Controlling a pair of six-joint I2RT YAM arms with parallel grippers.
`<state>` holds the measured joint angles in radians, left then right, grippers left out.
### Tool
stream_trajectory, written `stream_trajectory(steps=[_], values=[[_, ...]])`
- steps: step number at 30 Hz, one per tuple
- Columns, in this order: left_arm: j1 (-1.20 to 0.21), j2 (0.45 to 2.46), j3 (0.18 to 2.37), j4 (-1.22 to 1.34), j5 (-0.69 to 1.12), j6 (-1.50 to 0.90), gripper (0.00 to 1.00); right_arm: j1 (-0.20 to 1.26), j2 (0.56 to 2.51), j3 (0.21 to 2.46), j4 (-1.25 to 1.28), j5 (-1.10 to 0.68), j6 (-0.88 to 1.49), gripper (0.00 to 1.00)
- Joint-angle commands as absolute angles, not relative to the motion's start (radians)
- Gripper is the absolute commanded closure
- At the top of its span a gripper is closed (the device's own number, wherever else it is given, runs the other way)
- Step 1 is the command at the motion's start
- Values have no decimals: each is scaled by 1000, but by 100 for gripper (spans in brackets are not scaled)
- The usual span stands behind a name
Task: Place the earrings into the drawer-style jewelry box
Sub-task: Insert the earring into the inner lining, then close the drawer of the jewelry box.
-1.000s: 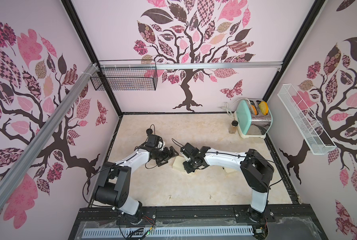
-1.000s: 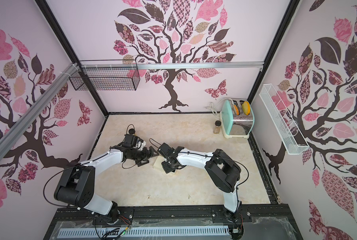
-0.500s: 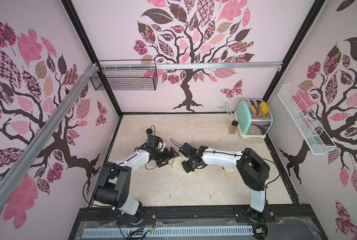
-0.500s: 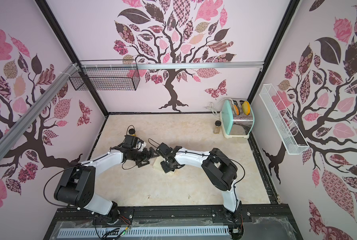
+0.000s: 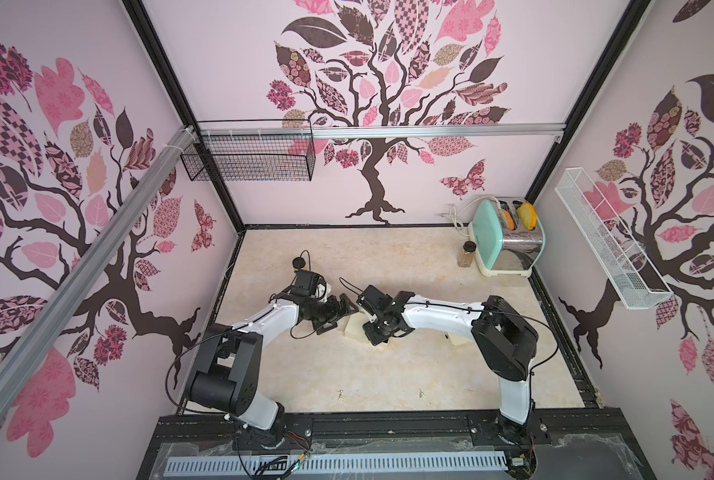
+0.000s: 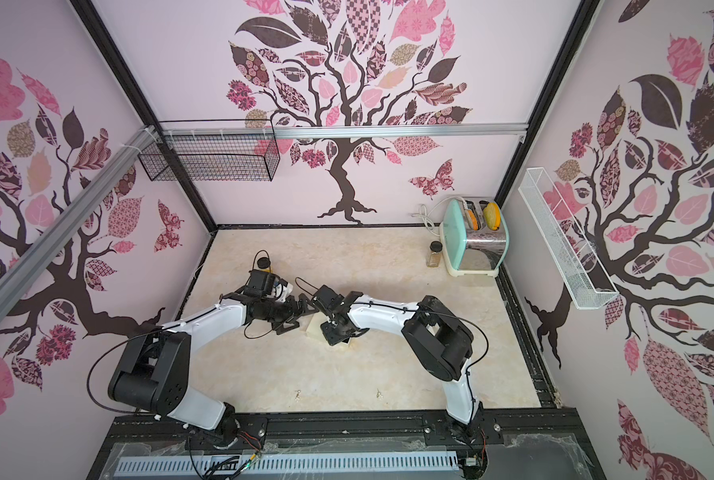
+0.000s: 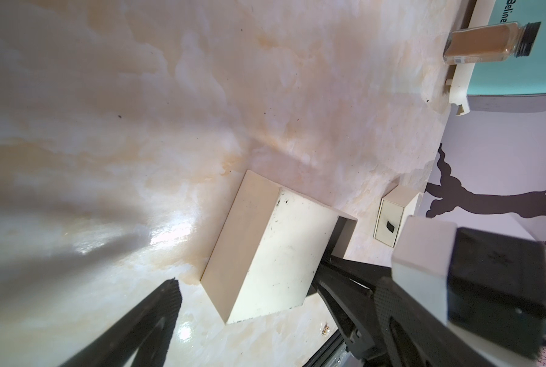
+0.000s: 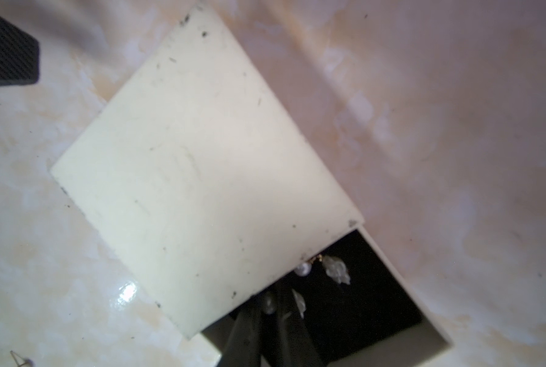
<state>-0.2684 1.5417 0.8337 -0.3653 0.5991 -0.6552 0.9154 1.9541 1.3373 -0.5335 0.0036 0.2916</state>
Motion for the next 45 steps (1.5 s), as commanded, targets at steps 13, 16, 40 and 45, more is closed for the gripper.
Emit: stream_trajectory(steps=[13,16,40,45], values=[[-271,1518,815,-321,634,-676,2,920,1908,1402,-603,0,301,74],[-270,1515,815,-321,632,-678,2,920,1896,1408,-612,1,304,73],[-271,1685,926,-339,560,-661,2,808,1576,884,-247,-21,181,79],[-285,1729,930,-294,608,-689,2,807,1614,852,-158,-106,194,81]])
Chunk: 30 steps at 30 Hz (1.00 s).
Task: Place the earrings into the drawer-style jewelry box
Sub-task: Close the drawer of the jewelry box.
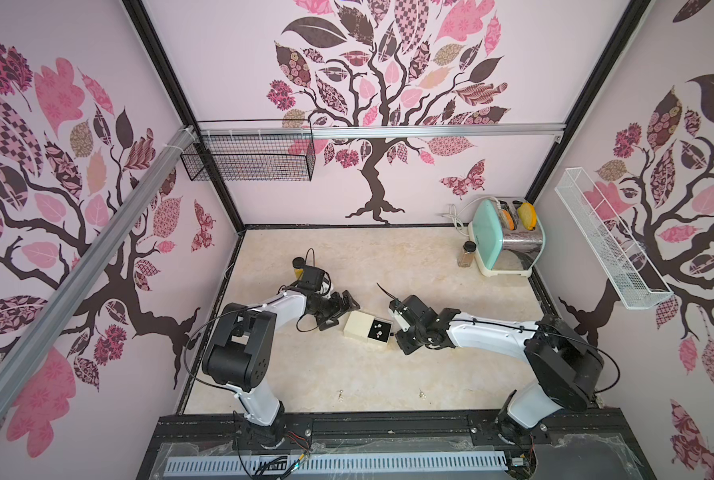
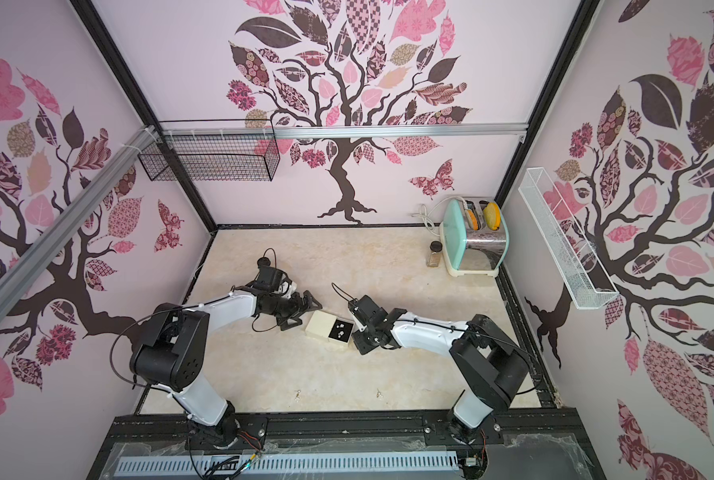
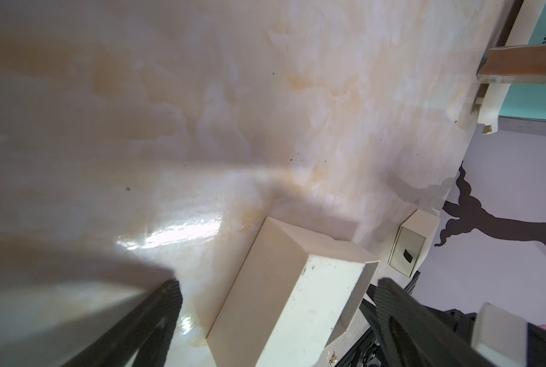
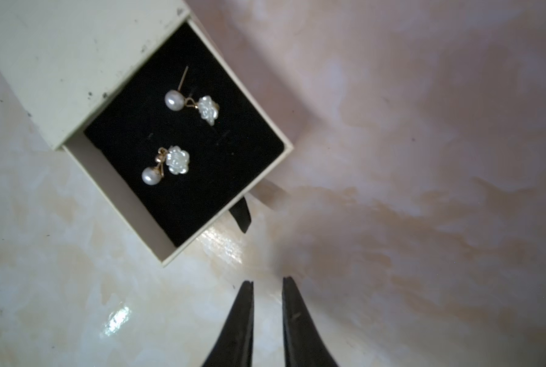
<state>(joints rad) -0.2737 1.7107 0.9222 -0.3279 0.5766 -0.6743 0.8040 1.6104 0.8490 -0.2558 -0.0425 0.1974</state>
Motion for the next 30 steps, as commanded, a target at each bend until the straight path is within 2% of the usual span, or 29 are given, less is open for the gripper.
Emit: stream_trajectory(steps=[1,10,30], values=[[-288,1732,925,-280,620,-695,2,807,1617,846,-135,-132,202,81],[-324,1743,887,-175,696,-764,3,807,1656,851,-22,-255,255,81],[-371,1792,890,-132,712,-788,3,808,1725,830,185,-269,330,88]])
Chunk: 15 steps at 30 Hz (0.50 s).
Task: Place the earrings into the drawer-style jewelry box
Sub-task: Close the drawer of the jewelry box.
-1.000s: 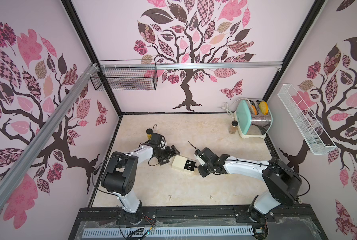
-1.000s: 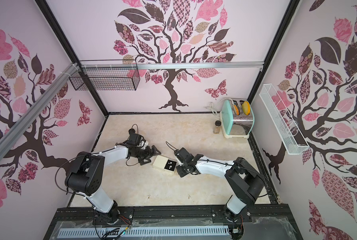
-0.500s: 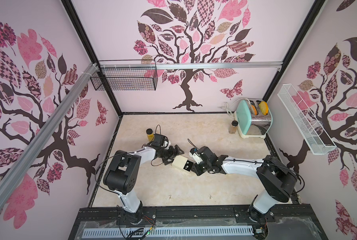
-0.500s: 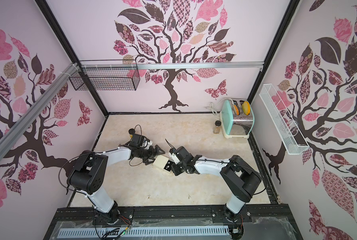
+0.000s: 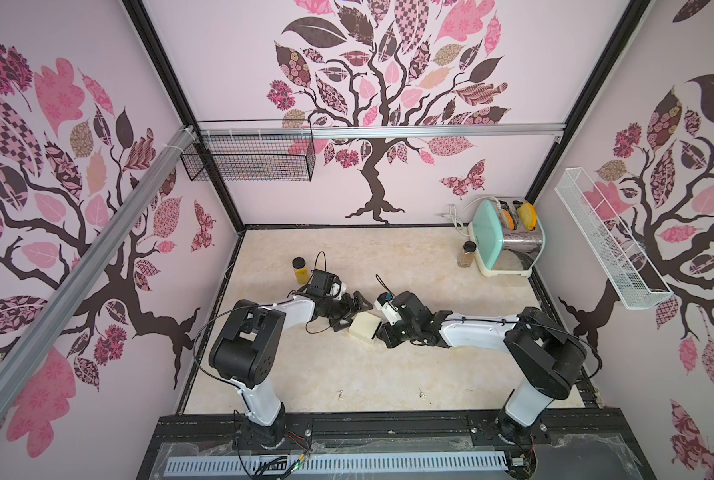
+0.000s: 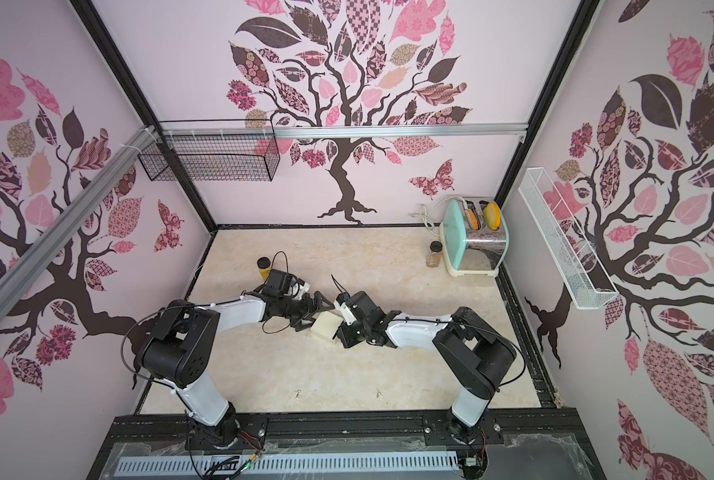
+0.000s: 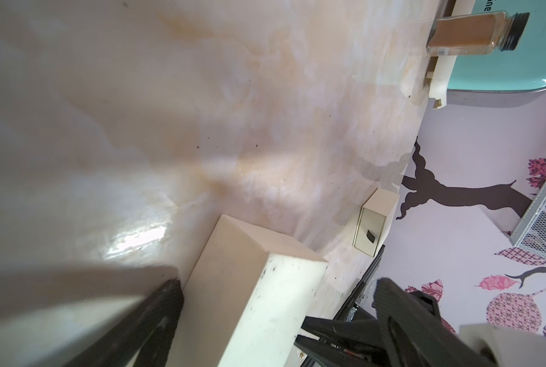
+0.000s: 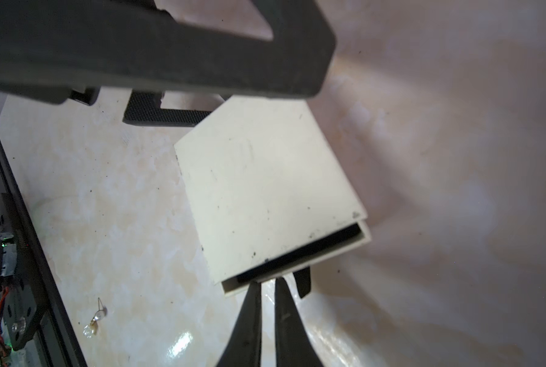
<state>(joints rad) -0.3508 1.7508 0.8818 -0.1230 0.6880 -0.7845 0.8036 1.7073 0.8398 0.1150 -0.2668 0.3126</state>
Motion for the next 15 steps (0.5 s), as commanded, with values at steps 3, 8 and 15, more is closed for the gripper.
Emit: stream_trajectory(steps=[3,8,15], values=[[-376,1808,903,-133,710,-792,3,807,1727,817,215,-265,334,89],[-360,1813,926,-182,682,-767,2,808,1708,807,199,-254,325,84],[-269,1705,929,-338,556,-684,2,807,1455,775,47,-69,296,58]])
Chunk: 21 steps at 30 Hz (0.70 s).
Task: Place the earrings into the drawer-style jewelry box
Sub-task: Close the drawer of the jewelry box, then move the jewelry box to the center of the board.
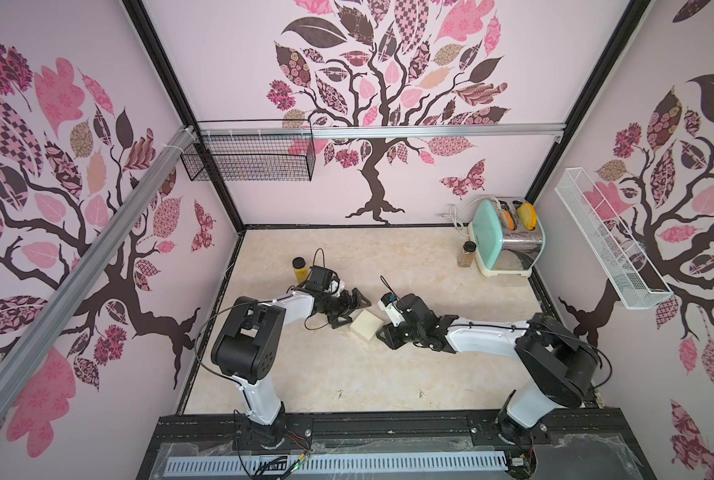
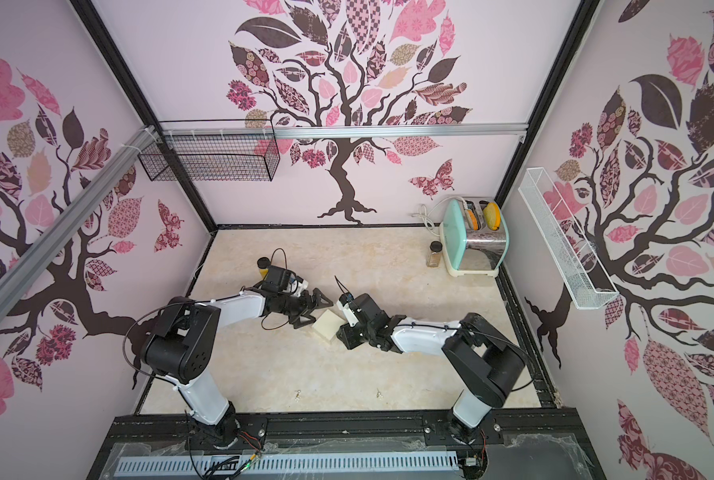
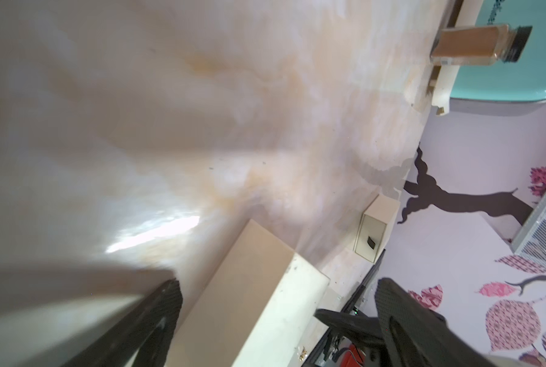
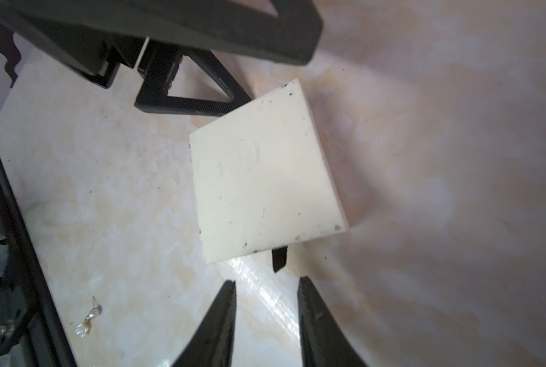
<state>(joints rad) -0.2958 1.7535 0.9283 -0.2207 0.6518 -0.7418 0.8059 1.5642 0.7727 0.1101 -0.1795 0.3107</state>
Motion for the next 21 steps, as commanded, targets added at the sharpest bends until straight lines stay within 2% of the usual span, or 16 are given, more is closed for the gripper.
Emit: stream_trajectory(steps=[1,6,8,13,21], values=[[-266,1686,925,-355,538,-675,2,808,1419,765,34,-41,298,54],[-305,1554,792,-335,534,-729,2,808,1252,675,-55,118,348,25],[-357,1501,730,-294,545,-783,2,807,1199,637,-82,175,379,1],[-487,1462,680,-217,512,-867,2,793,1083,562,-135,280,455,1],[-513,1622,786,-147,544,-881,2,735,1013,508,-134,294,466,1]])
